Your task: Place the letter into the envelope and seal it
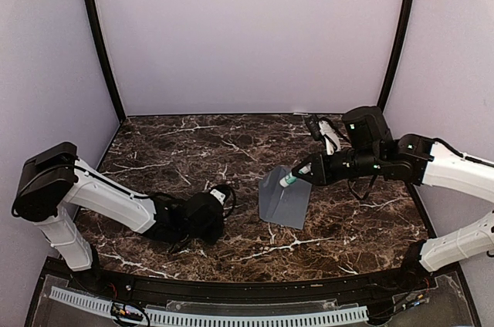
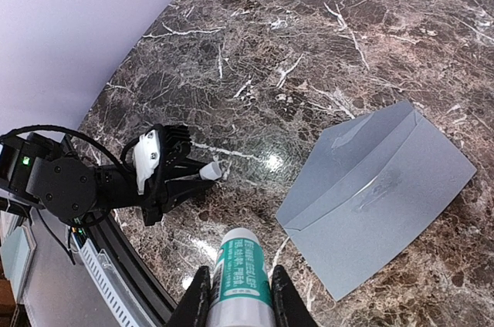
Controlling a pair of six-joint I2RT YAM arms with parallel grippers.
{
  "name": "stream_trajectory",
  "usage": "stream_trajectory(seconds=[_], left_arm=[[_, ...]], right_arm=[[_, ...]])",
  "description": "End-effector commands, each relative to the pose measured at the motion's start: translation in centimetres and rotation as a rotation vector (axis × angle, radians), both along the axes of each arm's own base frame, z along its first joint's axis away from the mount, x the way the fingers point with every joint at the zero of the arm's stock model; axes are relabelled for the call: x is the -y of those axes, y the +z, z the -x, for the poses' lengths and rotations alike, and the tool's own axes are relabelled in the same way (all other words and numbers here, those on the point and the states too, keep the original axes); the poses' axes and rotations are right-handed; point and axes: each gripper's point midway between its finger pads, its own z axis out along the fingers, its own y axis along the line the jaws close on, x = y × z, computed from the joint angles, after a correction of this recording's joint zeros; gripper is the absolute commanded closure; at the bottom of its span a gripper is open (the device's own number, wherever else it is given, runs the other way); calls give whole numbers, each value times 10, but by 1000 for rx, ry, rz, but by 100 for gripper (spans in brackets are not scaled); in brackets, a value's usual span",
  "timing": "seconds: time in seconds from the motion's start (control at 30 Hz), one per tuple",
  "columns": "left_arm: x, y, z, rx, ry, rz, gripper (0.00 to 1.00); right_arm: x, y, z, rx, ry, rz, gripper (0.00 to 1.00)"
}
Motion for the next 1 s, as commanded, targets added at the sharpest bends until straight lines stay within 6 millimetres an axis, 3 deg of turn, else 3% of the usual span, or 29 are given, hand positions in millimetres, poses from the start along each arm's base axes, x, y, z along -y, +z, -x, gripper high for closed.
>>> stream_trajectory(seconds=[0.0, 0.37, 0.5, 0.63, 0.8, 0.97], left_arm=[[-6, -3, -5, 14, 13, -35, 72], [-5, -6, -10, 21, 7, -37, 68], [-5, -9, -10, 20, 5, -41, 76], [-4, -6, -9, 15, -6, -33, 91], [11, 21, 2, 20, -110, 67, 94], [45, 75, 22, 95, -354, 262, 94]], right_arm=[[0, 13, -4, 39, -10, -39, 100], [0, 14, -3, 40, -7, -43, 100], [0, 13, -3, 39, -7, -41, 100], [1, 12, -3, 40, -10, -38, 100], [1, 15, -2, 45, -8, -45, 100], [-5, 27, 7, 61, 53, -107, 100]])
